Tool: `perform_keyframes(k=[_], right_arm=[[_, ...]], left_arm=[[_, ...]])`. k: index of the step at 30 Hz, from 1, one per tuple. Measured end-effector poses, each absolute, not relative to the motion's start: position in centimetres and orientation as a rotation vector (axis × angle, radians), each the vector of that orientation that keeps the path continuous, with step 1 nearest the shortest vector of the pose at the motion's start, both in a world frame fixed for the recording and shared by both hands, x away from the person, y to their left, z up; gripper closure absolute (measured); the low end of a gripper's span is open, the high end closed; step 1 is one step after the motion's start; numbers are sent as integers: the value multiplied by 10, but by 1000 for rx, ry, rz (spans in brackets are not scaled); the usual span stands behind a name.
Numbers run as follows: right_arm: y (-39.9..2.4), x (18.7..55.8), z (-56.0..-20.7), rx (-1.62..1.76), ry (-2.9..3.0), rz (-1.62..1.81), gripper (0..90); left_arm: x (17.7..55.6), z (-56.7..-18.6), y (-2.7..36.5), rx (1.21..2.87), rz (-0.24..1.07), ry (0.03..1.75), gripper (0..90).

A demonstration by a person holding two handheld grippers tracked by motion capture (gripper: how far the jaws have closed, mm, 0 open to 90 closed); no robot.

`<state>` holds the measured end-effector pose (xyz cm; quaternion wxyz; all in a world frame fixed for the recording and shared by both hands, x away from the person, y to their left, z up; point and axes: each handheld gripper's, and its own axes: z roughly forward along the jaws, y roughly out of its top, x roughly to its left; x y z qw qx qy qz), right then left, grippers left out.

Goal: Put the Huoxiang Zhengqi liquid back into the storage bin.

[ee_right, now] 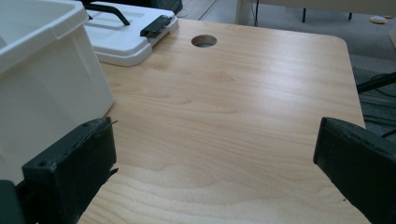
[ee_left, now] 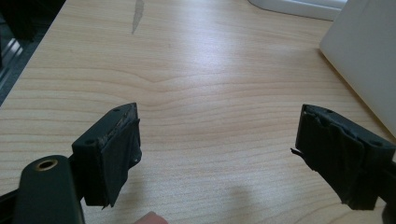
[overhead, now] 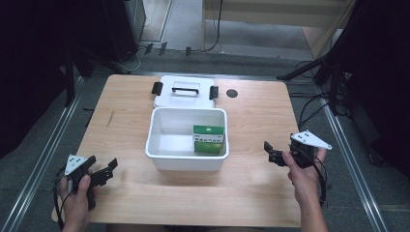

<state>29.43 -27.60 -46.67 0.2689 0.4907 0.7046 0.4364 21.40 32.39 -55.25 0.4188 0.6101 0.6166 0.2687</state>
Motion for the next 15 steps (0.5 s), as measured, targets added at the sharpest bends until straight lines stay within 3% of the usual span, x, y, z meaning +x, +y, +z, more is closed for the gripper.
perform_keyframes(k=[15], right_arm=[[-314, 264, -515, 1419, 1831, 1147, 0]], left_arm=[[214, -552, 324, 1530, 676, 1549, 149]])
